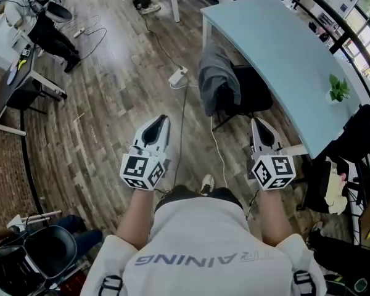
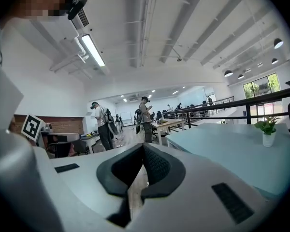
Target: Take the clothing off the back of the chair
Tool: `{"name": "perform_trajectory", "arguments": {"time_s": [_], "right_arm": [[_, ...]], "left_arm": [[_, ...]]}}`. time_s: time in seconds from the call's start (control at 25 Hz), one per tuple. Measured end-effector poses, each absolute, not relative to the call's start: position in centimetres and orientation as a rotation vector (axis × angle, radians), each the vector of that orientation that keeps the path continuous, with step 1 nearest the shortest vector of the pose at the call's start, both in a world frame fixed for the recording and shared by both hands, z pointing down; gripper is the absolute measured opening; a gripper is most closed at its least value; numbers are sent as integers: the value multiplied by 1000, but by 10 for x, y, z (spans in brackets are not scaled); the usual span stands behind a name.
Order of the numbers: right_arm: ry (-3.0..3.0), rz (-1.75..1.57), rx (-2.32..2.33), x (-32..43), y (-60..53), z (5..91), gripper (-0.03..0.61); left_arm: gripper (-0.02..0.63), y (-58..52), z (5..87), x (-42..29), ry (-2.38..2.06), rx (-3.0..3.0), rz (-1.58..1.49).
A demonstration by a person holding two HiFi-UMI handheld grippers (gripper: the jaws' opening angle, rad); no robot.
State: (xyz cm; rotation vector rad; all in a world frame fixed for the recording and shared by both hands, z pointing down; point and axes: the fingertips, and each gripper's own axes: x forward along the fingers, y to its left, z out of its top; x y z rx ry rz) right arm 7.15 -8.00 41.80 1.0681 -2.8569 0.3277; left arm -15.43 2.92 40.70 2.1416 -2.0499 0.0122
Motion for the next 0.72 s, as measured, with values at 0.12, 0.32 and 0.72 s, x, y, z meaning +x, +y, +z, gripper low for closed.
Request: {"name": "perform_trajectory", "arguments": {"time_s": [0.12,0.32,0.72], "right_arm": [[-2856,352,1069,76,-109,424,20],[-2843,391,1095,81,-145,430,20],[-2769,404,1188,56,-212,437,20]], "left_arm": [[52,1,409,-151,-2056,2137,25],[52,-43,408,-150,-2032,2154,54],[52,-131,415,-186,-1952,2208,51]]}}
